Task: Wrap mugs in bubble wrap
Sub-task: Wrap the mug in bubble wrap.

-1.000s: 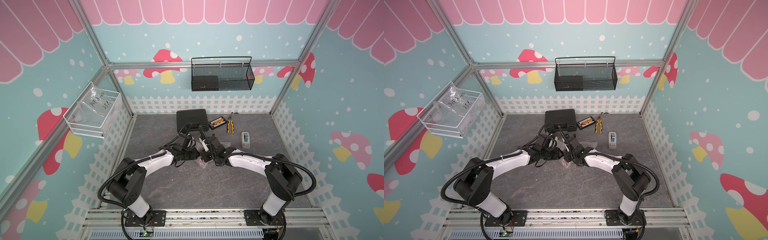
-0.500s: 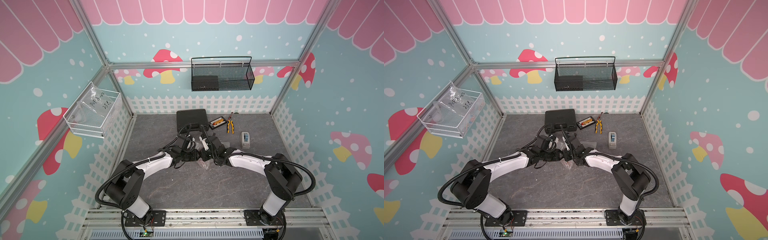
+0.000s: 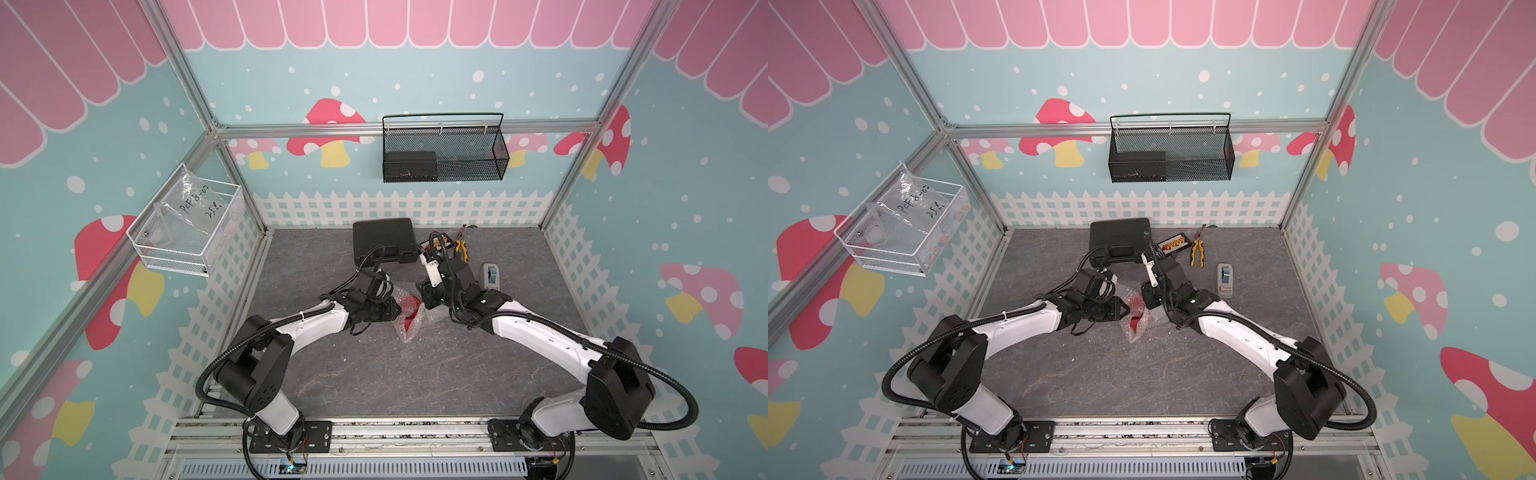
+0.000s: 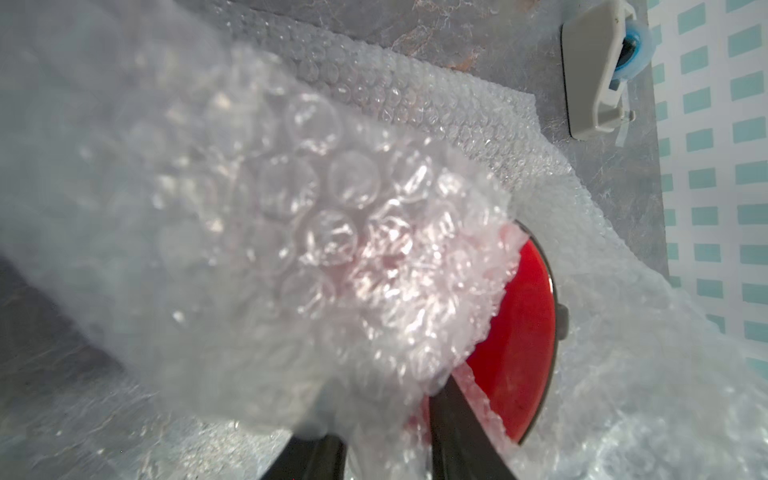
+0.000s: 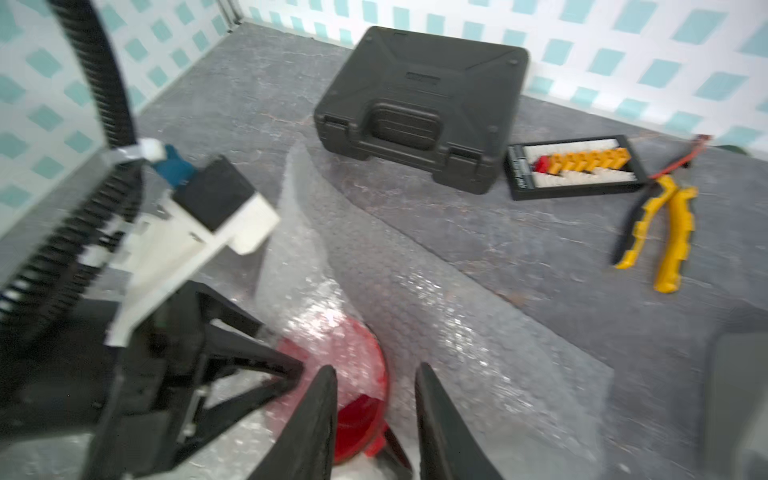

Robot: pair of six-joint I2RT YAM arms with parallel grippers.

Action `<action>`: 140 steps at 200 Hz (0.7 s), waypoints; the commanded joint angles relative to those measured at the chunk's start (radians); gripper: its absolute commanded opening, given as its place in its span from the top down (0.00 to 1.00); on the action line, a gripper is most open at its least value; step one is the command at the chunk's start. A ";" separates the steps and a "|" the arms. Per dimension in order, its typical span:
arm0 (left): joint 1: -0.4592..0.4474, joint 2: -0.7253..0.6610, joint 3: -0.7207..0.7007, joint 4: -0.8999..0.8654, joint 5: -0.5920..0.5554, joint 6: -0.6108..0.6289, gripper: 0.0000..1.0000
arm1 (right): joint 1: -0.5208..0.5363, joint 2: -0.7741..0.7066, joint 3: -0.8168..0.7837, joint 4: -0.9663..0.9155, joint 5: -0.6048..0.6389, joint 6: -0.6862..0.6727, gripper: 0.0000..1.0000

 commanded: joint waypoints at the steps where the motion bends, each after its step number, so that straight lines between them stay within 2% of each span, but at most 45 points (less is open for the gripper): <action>1: -0.004 0.028 0.019 -0.048 -0.020 0.002 0.66 | -0.062 -0.096 -0.073 -0.138 0.111 -0.045 0.59; 17: -0.005 0.031 0.026 -0.056 -0.017 0.001 0.66 | -0.084 -0.166 -0.108 -0.243 0.168 -0.028 0.53; 31: -0.005 0.028 0.027 -0.058 -0.016 0.001 0.66 | -0.083 -0.214 -0.162 -0.322 0.196 0.040 0.53; 62: -0.005 0.031 0.033 -0.059 -0.009 -0.005 0.66 | -0.074 -0.309 -0.347 -0.384 0.170 0.216 0.53; 77: -0.006 0.032 0.033 -0.055 0.001 -0.008 0.66 | -0.075 -0.334 -0.451 -0.290 0.104 0.261 0.53; 93: -0.007 0.028 0.031 -0.051 0.004 -0.008 0.66 | -0.068 -0.307 -0.533 -0.093 -0.012 0.293 0.54; 105: -0.007 0.026 0.030 -0.052 0.004 -0.003 0.66 | -0.049 -0.280 -0.560 0.057 -0.053 0.317 0.53; 140: -0.006 0.029 0.029 -0.049 0.012 0.004 0.66 | -0.039 -0.207 -0.508 0.241 -0.016 0.296 0.53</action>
